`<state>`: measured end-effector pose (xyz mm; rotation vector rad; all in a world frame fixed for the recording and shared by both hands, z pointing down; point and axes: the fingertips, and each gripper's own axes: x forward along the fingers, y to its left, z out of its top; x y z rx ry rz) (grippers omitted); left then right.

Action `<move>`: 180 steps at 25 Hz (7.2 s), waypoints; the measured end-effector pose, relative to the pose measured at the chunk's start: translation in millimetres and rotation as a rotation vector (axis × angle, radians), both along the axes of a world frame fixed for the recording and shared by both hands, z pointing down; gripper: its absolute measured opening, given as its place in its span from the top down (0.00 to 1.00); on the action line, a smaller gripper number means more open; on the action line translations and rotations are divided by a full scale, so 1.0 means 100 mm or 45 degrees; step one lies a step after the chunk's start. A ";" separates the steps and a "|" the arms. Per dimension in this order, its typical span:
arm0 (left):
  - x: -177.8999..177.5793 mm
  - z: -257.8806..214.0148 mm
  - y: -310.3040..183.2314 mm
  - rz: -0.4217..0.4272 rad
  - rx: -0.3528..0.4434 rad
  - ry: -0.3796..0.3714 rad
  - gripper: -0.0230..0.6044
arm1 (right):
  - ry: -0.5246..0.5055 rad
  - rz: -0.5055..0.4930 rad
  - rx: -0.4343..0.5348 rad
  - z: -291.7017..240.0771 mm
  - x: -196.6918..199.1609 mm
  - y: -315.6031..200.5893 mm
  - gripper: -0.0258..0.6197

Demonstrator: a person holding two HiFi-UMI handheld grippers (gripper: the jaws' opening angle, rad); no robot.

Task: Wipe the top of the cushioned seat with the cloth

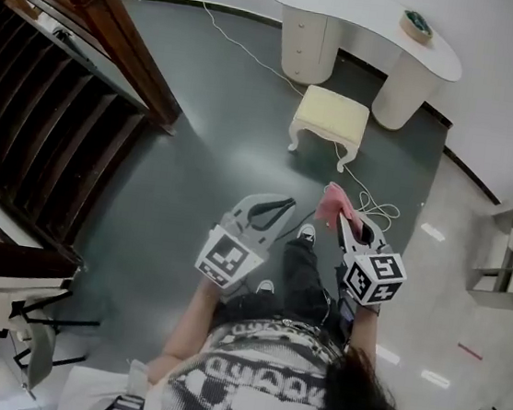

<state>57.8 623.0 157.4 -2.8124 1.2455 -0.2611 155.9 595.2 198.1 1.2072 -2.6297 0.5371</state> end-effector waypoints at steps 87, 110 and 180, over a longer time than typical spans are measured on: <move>-1.06 1.95 -6.25 0.519 0.030 -0.398 0.95 | 0.196 0.241 -0.728 3.85 -0.92 -6.88 0.94; -0.75 2.93 -6.96 0.530 -0.038 -0.407 0.95 | 0.317 0.129 -0.954 5.50 -1.22 -7.40 0.94; -0.03 2.91 -6.16 0.767 -0.122 -0.416 0.95 | 0.488 0.642 -1.074 5.58 1.63 -5.94 0.94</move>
